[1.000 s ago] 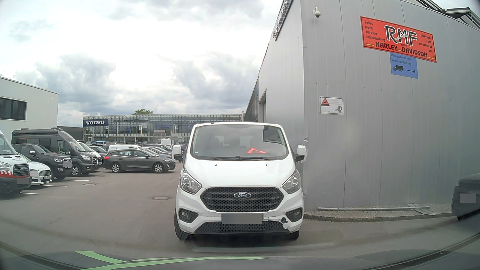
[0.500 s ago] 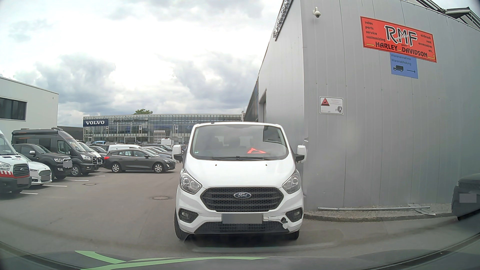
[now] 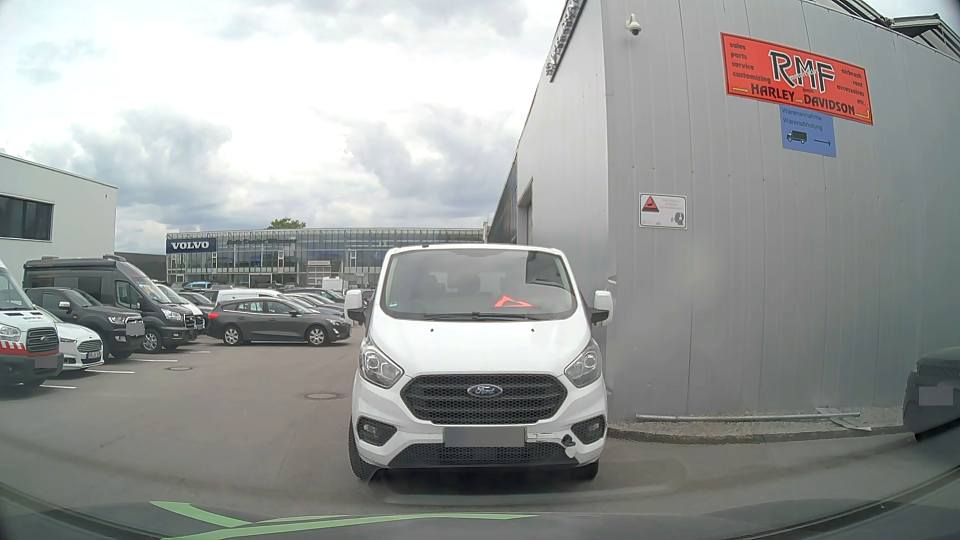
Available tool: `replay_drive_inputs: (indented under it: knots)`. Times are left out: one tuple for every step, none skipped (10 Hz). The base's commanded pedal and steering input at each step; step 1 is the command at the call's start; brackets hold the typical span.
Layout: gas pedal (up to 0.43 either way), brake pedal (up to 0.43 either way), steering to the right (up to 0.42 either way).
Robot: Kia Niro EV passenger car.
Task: Follow the waypoints while adhering to traffic rules and regulations
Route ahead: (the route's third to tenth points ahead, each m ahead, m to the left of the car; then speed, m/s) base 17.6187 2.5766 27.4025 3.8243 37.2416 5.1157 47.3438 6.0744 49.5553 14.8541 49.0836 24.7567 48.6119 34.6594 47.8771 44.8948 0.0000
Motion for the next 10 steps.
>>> replay_drive_inputs:
  knots:
    - [0.000,0.409,-0.462]
    - [0.000,0.409,-0.462]
    - [0.000,0.409,-0.463]
    - [0.000,0.409,-0.462]
    - [0.000,0.409,-0.462]
    - [0.000,0.409,-0.462]
    - [0.000,0.409,-0.462]
    - [0.000,0.409,-0.462]
    - [0.000,0.409,-0.462]
    - [0.000,0.409,-0.462]
